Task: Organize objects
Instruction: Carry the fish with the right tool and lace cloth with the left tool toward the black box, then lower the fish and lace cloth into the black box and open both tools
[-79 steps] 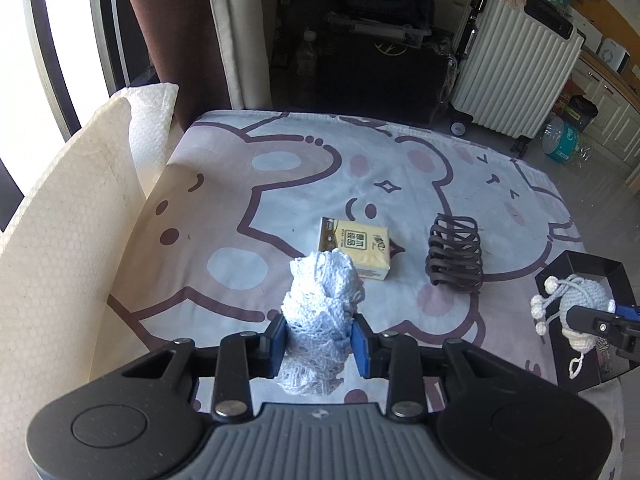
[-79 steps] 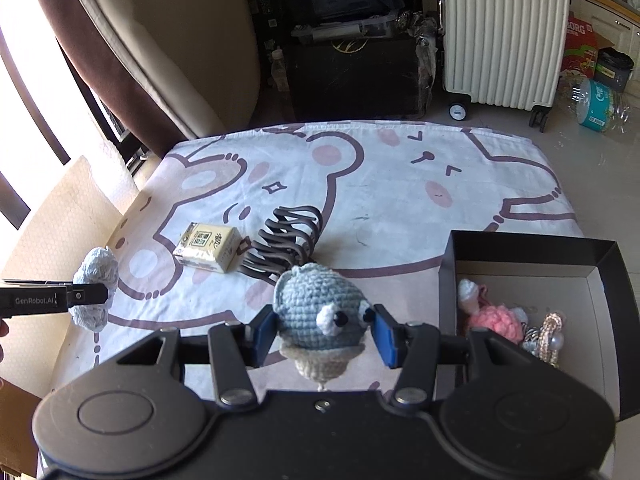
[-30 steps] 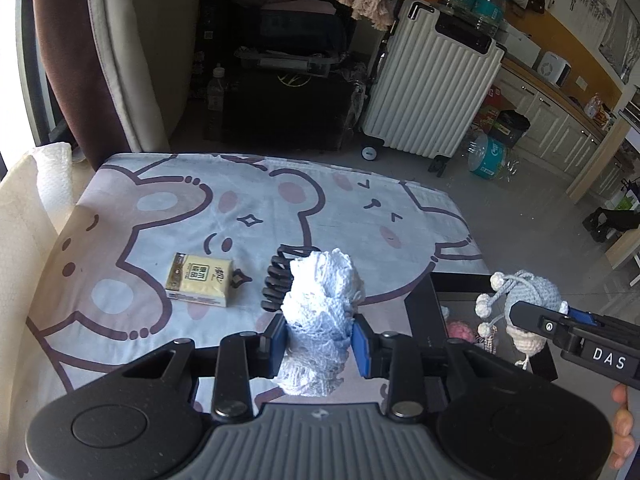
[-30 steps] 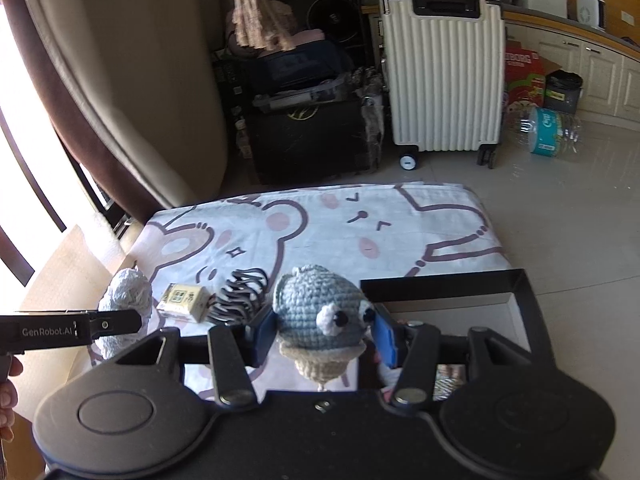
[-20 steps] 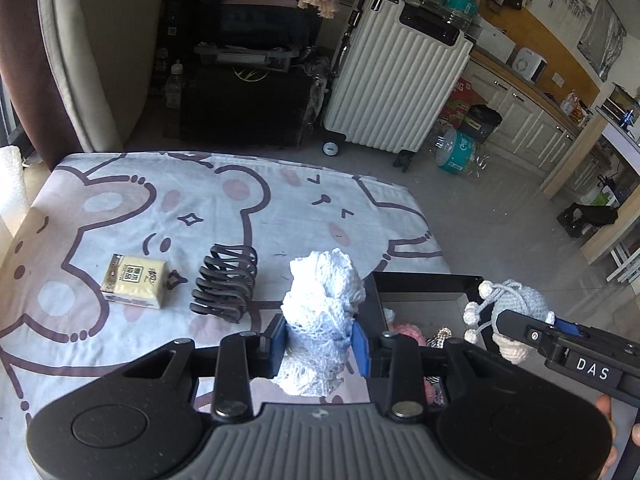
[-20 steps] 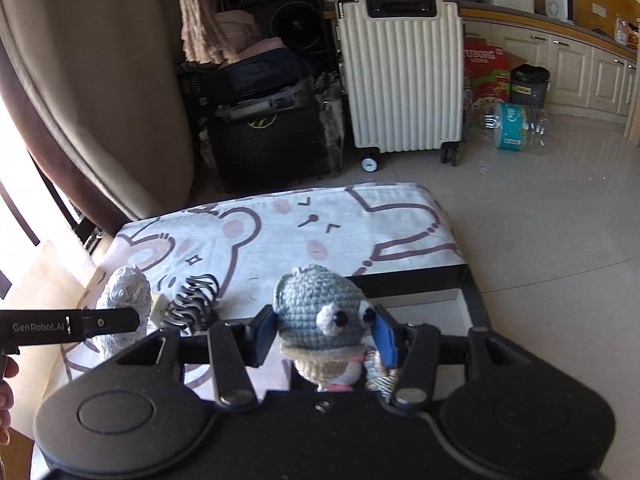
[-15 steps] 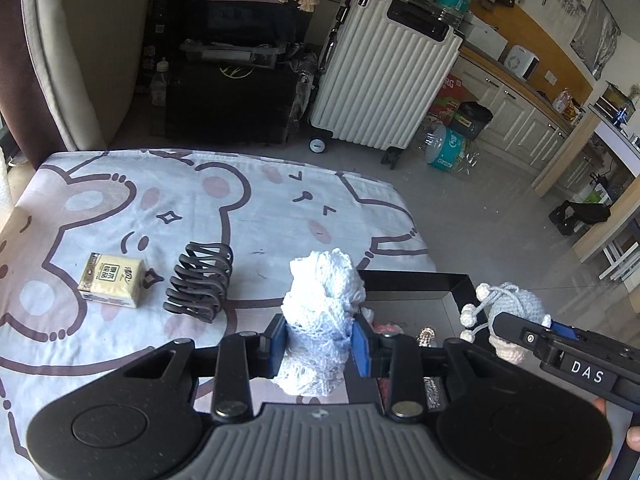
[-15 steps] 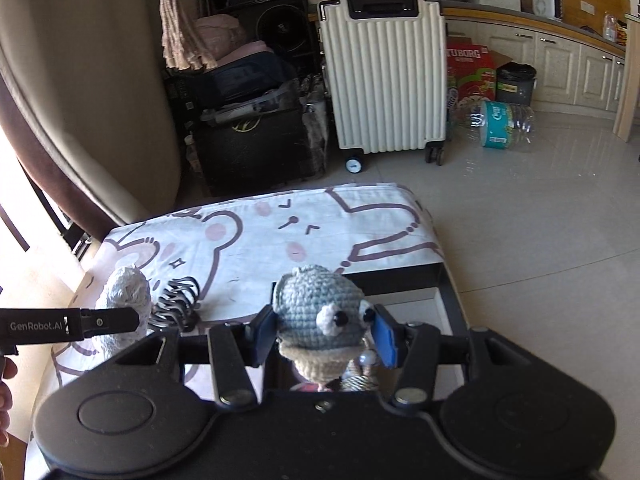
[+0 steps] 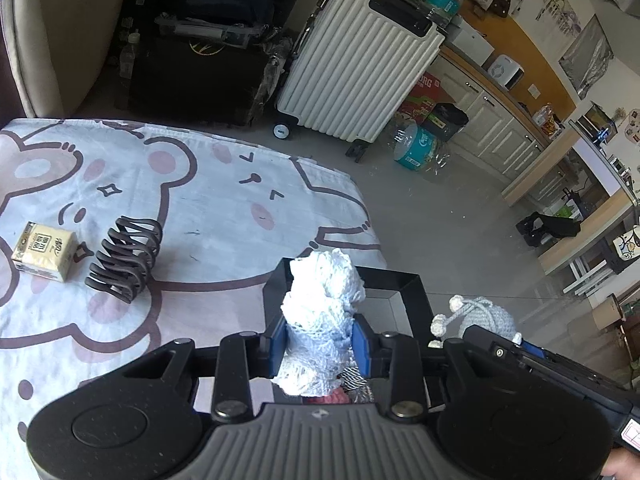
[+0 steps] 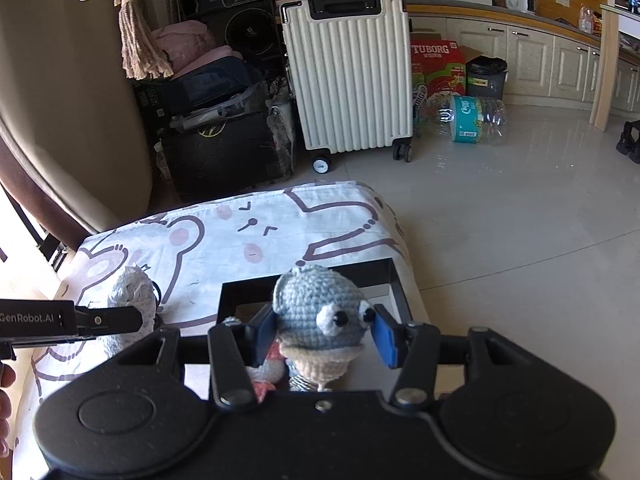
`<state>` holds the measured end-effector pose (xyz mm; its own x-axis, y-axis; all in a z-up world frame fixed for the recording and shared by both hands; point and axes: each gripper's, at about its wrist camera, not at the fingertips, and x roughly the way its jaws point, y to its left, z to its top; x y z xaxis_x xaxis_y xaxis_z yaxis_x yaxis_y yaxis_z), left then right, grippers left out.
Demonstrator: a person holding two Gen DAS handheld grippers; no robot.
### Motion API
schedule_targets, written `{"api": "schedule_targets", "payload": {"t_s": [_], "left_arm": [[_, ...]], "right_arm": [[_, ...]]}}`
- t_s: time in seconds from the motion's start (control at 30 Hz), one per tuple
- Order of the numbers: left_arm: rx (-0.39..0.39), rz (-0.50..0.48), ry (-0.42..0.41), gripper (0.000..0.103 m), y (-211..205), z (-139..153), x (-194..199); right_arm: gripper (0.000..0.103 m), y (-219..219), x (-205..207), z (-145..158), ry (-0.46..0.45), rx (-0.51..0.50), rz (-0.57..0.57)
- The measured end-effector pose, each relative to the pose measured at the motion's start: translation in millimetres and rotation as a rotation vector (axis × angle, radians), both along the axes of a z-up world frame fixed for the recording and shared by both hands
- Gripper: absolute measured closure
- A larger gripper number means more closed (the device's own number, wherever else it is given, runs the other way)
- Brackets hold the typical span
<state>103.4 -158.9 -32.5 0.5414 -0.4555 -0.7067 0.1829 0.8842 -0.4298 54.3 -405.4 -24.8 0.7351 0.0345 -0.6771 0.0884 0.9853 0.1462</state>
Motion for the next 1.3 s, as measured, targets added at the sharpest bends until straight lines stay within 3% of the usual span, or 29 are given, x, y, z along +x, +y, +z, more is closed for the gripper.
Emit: {"api": "schedule_targets", "payload": {"t_s": [0.67,1.13,1.3], "left_arm": [[-0.243,-0.023,0.148,0.068,-69,-54,12],[-0.278,-0.016,0.260,0.067,-101,-99,24],[-0.249,-0.015,0.282,0.067,-108,-113,28]], "right_arm": [[0.051,-53,-7,-21,0.030,0.030,-0.063],[0.051,-66,-2,-35,0.059,0.059,-0.054],[0.051,-64,2,-41,0.077,0.067,-0.035]]}}
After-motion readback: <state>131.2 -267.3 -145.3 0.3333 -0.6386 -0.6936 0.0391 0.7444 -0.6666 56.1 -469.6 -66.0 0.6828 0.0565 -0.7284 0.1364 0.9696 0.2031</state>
